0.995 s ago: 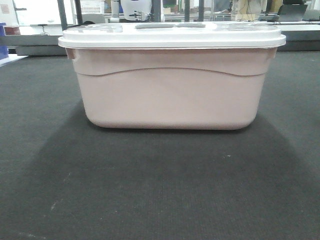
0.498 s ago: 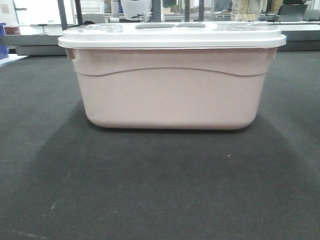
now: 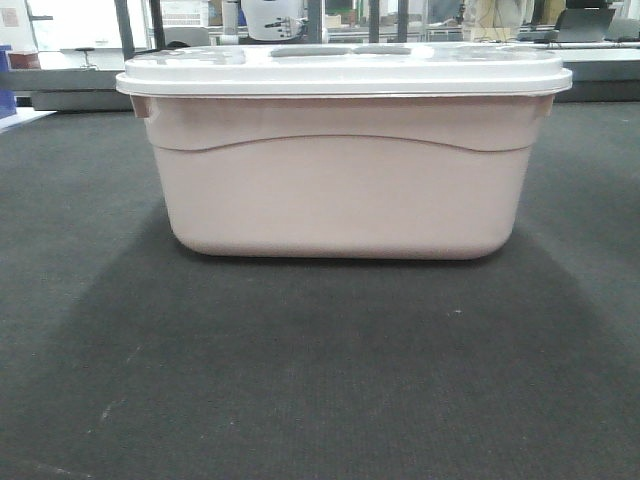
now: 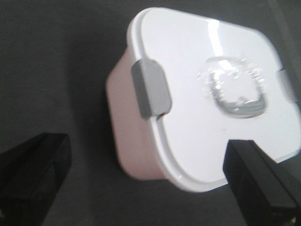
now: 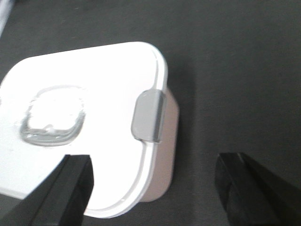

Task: Grab white bin and place on right shelf
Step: 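Move both grippers toward the short ends of the pink bin, then clamp both grippers onto the white lid rims at the bin ends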

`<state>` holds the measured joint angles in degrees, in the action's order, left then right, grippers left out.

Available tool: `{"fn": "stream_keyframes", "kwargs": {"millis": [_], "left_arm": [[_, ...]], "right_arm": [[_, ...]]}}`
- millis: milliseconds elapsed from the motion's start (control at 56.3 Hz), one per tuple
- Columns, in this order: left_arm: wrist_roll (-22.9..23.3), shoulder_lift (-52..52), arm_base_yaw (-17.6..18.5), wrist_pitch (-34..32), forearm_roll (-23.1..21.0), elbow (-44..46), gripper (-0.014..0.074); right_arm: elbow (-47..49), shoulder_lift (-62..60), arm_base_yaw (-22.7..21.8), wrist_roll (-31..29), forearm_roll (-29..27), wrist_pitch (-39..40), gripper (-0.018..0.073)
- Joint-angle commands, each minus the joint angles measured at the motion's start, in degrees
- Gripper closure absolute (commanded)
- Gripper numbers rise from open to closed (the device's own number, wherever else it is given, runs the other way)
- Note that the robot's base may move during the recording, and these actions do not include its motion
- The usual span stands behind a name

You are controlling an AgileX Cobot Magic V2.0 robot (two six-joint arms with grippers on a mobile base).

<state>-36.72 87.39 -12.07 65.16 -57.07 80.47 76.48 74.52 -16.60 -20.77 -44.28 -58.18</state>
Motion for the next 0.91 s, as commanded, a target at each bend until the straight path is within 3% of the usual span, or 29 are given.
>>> {"fn": "stream_keyframes", "kwargs": {"millis": [0, 107, 213, 409, 889], "left_arm": [[-5.26, 1.79, -2.34, 3.91, -14.33, 2.02, 0.0043], [-8.17, 6.05, -2.95, 7.20, -19.12, 2.02, 0.0043], [-9.93, 9.89, -2.71, 8.92, -22.94, 2.02, 0.0043], [-11.63, 16.45, -2.57, 11.68, -32.09, 2.02, 0.0043], [-11.63, 22.86, 4.47, 11.66, -38.08, 2.02, 0.0057]], "right_arm": [[2.01, 2.35, -4.42, -9.97, -15.11, -4.83, -0.0067], [2.01, 7.17, -8.66, -18.35, -27.55, -12.97, -0.0067], [2.01, 11.89, -10.30, -21.73, -33.56, -16.14, -0.0067], [2.01, 20.08, -8.83, -23.11, -36.02, -17.98, -0.0067], [2.01, 31.59, 0.52, -28.02, -45.18, -17.98, -0.0067]]}}
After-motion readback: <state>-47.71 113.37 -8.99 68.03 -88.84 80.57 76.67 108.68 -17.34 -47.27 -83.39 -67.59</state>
